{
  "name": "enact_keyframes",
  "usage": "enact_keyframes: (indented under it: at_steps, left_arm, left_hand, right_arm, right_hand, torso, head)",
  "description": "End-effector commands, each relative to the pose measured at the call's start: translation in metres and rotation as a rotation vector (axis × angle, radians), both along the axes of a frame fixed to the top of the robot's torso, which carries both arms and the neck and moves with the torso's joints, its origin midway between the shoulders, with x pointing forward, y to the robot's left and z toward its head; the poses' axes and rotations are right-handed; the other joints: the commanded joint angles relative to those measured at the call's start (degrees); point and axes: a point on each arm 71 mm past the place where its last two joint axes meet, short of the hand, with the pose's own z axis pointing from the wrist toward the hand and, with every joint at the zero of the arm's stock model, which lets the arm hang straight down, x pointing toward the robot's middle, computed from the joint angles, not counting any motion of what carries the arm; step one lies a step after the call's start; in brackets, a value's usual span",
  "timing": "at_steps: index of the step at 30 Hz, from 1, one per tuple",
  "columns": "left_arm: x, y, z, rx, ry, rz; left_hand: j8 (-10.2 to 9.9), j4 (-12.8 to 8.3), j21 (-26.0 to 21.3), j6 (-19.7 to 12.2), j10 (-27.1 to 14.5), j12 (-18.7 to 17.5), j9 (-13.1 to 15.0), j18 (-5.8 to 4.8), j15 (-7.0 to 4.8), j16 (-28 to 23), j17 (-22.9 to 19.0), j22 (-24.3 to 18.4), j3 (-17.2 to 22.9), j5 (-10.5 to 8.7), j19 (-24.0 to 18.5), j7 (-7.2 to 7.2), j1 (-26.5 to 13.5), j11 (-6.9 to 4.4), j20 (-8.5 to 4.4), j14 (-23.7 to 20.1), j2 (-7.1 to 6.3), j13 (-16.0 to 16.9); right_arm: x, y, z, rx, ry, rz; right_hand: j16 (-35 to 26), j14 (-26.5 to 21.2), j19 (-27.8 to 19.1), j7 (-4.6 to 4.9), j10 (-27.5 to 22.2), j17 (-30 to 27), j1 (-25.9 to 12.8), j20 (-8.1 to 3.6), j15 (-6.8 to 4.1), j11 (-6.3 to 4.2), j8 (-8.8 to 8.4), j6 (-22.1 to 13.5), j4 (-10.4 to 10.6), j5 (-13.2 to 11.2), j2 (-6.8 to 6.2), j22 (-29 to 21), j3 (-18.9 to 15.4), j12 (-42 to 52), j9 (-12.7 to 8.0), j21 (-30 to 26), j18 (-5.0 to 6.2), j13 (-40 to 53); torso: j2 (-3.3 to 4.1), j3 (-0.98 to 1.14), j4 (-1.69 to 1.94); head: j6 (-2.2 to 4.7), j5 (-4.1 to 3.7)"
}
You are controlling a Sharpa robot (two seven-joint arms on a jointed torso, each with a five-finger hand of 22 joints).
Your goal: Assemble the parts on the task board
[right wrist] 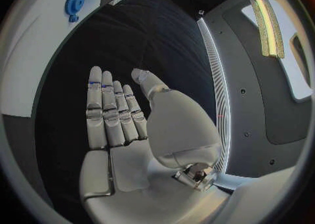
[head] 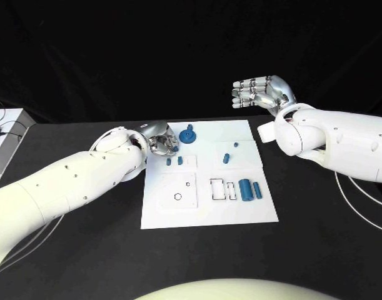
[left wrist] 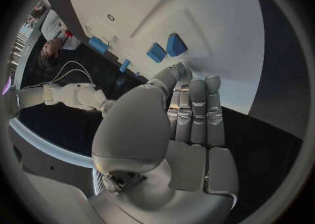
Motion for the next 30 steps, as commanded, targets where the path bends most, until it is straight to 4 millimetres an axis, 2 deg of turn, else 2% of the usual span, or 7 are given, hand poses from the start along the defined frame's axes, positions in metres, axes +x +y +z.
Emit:
enact_keyframes:
  at_steps: [1, 15, 17, 23, 26, 27, 30]
  left_arm:
    - [0.000, 0.000, 0.001, -0.001, -0.013, 0.007]
    - [0.000, 0.001, 0.001, -0.009, -0.017, 0.007]
    - [0.000, 0.001, 0.001, -0.011, -0.017, 0.007]
    - [0.001, 0.003, 0.002, -0.011, -0.020, 0.015]
    - [0.001, 0.008, 0.002, -0.010, -0.024, 0.021]
    - [0.001, 0.011, 0.003, -0.010, -0.025, 0.026]
    - [0.002, 0.019, 0.005, -0.014, -0.027, 0.040]
  left_hand:
    - [0.3, -0.2, -0.2, 0.1, 0.1, 0.3, -0.1, -0.54, -0.21, 0.3, 0.1, 0.4, -0.1, 0.00, 0.2, -0.01, 0.5, -0.11, -0.10, 0.1, -0.13, 0.1]
    - [0.3, -0.2, -0.3, -1.0, 0.1, 0.5, -0.1, -0.57, -0.26, 0.1, 0.3, 0.4, 0.1, -0.01, 0.3, -0.10, 0.4, -0.18, -0.16, 0.2, -0.28, 0.2]
    - [0.3, -0.2, -0.4, -2.2, 0.1, 0.5, -0.1, -0.60, -0.26, 0.0, 0.4, 0.3, 0.2, 0.02, 0.3, -0.33, 0.5, -0.21, -0.15, 0.2, -0.39, 0.2]
    - [0.1, 0.2, -0.7, -11.6, 0.4, 0.3, -0.3, -0.71, -0.38, -0.4, 0.7, 0.2, -0.3, -0.04, 0.4, -2.21, 1.0, -0.35, -0.23, 0.3, -0.80, 0.0]
    - [0.1, 0.4, -0.8, -11.8, 0.2, 0.1, -0.3, -0.75, -0.26, -0.6, 0.8, 0.2, -0.5, -0.04, 0.4, -2.00, 1.1, -0.19, -0.22, 0.1, -0.82, -0.1]
    - [0.1, 0.5, -1.0, -11.1, -0.7, -0.3, -0.3, -0.76, 0.25, -1.5, 0.5, 0.2, -0.4, -0.02, 0.1, -1.12, 1.1, 0.62, -0.12, -0.9, -0.76, -0.3]
    - [0.5, 0.4, -1.3, -6.7, -1.6, -0.7, 0.0, -0.65, 0.58, -2.2, 0.2, 0.1, -0.2, 0.04, -0.2, -0.36, 1.4, 1.06, 0.11, -1.3, -0.73, -0.6]
  right_arm:
    - [0.000, 0.001, 0.001, -0.001, -0.010, 0.018]
    - [0.000, 0.001, 0.000, -0.001, -0.009, 0.018]
    - [-0.001, 0.001, 0.000, -0.001, -0.008, 0.018]
    - [0.000, 0.001, 0.000, -0.001, -0.007, 0.017]
    - [0.000, 0.000, 0.000, -0.005, -0.004, 0.017]
    - [0.000, -0.001, 0.000, -0.011, -0.002, 0.017]
    - [0.000, -0.003, -0.001, -0.048, -0.008, 0.023]
  right_hand:
    - [0.0, -0.5, -0.3, 0.02, 0.1, 0.0, -0.2, -0.12, 0.11, 0.15, -0.04, 0.1, 0.0, 0.3, -0.46, 0.0, 0.2, 0.0, 0.1, -0.2, 0.32, 0.1]
    - [0.0, -0.5, -0.3, 0.02, 0.1, 0.0, -0.2, -0.12, 0.11, 0.15, -0.04, 0.1, 0.0, 0.3, -0.46, 0.0, 0.2, 0.0, 0.1, -0.2, 0.32, 0.1]
    - [0.0, -0.5, -0.3, 0.02, 0.1, 0.0, -0.2, -0.12, 0.11, 0.15, -0.04, 0.1, 0.0, 0.3, -0.46, 0.0, 0.2, 0.0, 0.1, -0.2, 0.32, 0.1]
    - [0.0, -0.5, -0.3, 0.02, 0.1, 0.0, -0.2, -0.12, 0.11, 0.15, -0.04, 0.1, 0.0, 0.3, -0.46, 0.0, 0.2, 0.0, 0.1, -0.2, 0.32, 0.1]
    - [0.0, -0.6, -0.3, 0.01, 0.1, 0.0, 0.3, -0.14, 0.12, 0.15, -0.01, 0.2, -0.5, 0.0, -0.64, 0.0, 0.4, 0.1, 0.1, -0.2, 0.32, 0.1]
    - [0.0, -0.6, -0.2, 0.00, 0.0, 0.0, 0.8, -0.20, 0.09, 0.16, 0.02, 0.5, -0.9, -0.5, -0.82, 0.1, 0.5, 0.0, 0.1, -0.1, 0.35, 0.1]
    - [0.0, 0.4, 0.4, -0.15, 1.9, 0.0, 1.5, -0.56, -0.28, -0.20, 0.08, 1.4, -1.6, -2.0, -1.00, 0.3, 0.3, 0.1, 0.2, 0.5, 0.40, 0.1]
  torso:
    - [0.02, 0.00, -0.05]
    - [0.02, 0.05, -0.03]
    - [0.01, 0.05, -0.02]
    - [0.01, 0.05, -0.03]
    - [-0.02, 0.04, 0.01]
    - [-0.06, 0.04, 0.01]
    - [-0.12, 0.04, 0.04]
  head:
    - [0.07, 0.02]
    - [-0.06, 0.00]
    - [-0.05, 0.01]
    - [0.01, 0.04]
    - [0.06, 0.02]
    - [0.08, -0.04]
    - [0.15, -0.10]
